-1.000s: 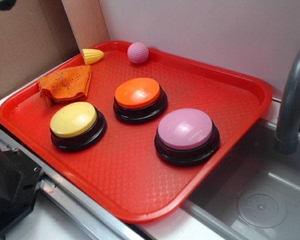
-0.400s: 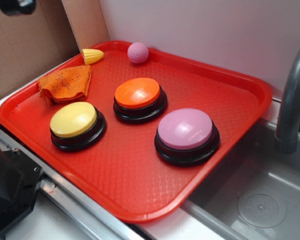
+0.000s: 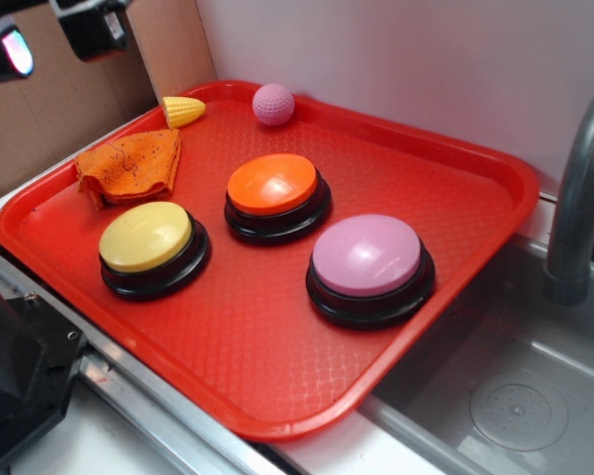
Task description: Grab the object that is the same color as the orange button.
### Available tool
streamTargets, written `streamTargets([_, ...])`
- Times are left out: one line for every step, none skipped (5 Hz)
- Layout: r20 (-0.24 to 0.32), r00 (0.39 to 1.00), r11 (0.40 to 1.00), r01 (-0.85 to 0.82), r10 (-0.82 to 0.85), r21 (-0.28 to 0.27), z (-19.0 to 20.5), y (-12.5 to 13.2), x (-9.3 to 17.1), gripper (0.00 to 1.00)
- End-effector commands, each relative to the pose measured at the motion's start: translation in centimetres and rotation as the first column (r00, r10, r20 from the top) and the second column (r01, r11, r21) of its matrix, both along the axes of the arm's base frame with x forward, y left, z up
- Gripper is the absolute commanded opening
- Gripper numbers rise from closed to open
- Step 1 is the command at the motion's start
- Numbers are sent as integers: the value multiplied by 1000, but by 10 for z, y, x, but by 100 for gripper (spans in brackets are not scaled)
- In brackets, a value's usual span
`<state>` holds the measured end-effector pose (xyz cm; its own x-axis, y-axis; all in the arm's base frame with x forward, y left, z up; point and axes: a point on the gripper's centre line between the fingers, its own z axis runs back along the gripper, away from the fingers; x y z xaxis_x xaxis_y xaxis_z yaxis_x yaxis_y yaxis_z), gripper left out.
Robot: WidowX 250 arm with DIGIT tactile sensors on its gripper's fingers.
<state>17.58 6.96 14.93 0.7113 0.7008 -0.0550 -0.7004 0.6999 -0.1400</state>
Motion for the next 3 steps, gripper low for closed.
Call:
streamTargets([96, 981, 977, -180, 169, 116, -36, 44, 7, 100])
streamTargets([103, 967, 959, -246, 233, 142, -61, 60, 12, 100])
streamTargets([99, 965, 956, -255, 242, 147, -75, 68, 23, 100])
